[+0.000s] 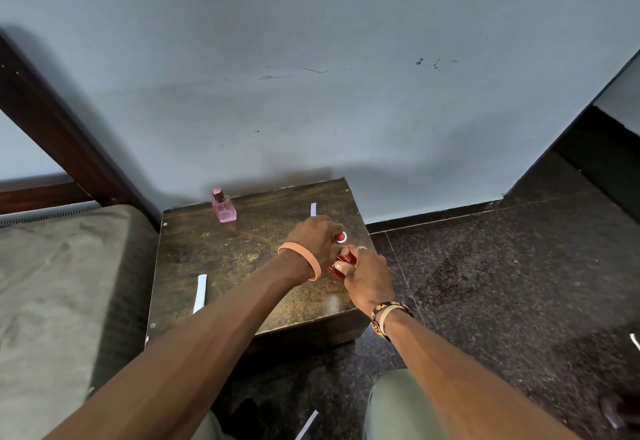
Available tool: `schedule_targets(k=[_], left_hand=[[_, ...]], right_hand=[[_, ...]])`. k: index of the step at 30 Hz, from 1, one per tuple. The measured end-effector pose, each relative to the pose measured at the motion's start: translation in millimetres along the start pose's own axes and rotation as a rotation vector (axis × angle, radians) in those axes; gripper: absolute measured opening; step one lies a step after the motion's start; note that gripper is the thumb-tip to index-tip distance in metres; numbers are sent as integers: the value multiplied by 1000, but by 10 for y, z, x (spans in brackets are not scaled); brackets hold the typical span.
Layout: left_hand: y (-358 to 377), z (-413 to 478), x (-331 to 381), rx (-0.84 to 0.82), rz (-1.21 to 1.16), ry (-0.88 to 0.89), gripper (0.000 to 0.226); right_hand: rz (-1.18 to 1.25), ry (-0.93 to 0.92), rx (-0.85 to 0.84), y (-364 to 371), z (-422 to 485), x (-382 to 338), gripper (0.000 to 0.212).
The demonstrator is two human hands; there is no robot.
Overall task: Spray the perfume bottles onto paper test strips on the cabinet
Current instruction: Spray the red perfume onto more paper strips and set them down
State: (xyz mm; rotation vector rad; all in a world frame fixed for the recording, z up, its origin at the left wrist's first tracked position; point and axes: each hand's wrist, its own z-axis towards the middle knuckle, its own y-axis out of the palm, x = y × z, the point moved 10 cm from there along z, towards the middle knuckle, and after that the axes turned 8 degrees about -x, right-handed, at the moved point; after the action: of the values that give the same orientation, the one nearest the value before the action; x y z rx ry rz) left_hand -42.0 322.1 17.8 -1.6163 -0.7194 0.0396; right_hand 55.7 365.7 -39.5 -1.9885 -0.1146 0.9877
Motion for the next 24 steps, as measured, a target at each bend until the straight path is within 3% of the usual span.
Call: schedule_targets(k=[4,12,17,24], left_hand=[[-96,-24,-20,30,-49,-29,33],[-64,-28,154,-8,21,69,26],[-97,-32,29,30,-47,-21,21],[-84,0,80,-31,-45,8,27]], right_hand=[[-16,-24,-1,-9,-12,-22,33],[-39,-34,-15,-7,-3,-38,34],[-22,-29,-11,-4,-9,-16,31],[-29,4,-39,11,14,18,36]])
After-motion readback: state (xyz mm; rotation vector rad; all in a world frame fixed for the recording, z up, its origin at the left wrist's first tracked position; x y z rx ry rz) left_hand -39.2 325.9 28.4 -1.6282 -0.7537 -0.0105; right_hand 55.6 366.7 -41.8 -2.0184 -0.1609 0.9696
